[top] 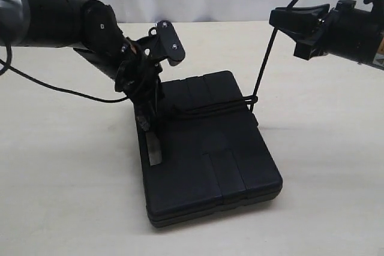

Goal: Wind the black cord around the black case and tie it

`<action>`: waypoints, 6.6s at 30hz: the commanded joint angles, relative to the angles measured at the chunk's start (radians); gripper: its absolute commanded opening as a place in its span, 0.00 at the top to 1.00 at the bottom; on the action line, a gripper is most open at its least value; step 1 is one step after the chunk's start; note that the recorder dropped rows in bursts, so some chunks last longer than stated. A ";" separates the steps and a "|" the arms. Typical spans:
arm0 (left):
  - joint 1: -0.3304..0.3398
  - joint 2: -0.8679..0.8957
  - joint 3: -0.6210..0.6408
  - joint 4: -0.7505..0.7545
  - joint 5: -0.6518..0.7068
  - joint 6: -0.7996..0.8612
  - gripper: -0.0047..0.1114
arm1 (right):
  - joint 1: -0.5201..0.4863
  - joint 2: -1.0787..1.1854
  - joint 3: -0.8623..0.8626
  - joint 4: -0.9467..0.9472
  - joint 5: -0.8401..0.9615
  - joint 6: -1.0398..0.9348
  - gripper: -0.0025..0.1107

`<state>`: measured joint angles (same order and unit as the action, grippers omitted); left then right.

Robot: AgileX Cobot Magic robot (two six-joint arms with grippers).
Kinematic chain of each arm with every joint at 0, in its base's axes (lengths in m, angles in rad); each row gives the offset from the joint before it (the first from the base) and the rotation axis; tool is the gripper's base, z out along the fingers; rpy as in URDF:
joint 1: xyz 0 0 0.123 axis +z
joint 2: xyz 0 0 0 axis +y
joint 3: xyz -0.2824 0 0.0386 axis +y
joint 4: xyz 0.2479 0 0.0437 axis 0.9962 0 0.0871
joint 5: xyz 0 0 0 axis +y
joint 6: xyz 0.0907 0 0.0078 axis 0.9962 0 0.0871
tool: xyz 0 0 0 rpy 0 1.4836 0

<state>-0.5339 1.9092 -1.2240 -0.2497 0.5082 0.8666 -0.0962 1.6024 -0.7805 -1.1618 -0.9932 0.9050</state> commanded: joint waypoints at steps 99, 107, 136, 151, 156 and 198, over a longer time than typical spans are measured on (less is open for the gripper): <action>0.058 -0.006 -0.094 -0.252 0.034 0.310 0.96 | 0.319 0.156 -0.032 -0.510 0.091 0.049 0.90; 0.058 -0.006 -0.094 -0.252 0.034 0.310 0.96 | 0.335 0.156 -0.033 -0.503 0.121 0.069 0.58; 0.058 -0.031 -0.094 -0.257 -0.013 0.200 0.96 | 0.335 0.007 -0.043 -0.319 0.452 0.321 0.77; 0.058 -0.220 0.130 -0.263 -0.150 0.048 0.96 | 0.332 -0.157 0.083 -0.436 0.556 0.565 0.94; 0.058 -0.220 0.134 -0.268 0.194 -0.011 0.96 | 0.332 -0.154 0.085 -0.575 0.440 0.691 0.94; 0.020 -0.220 0.641 -0.984 0.241 0.682 0.60 | 0.332 -0.154 0.154 -0.583 0.419 0.736 0.65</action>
<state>-0.4889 1.6895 -0.5872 -1.2188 0.7451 1.5347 0.2347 1.4495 -0.6302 -1.7418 -0.5814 1.6534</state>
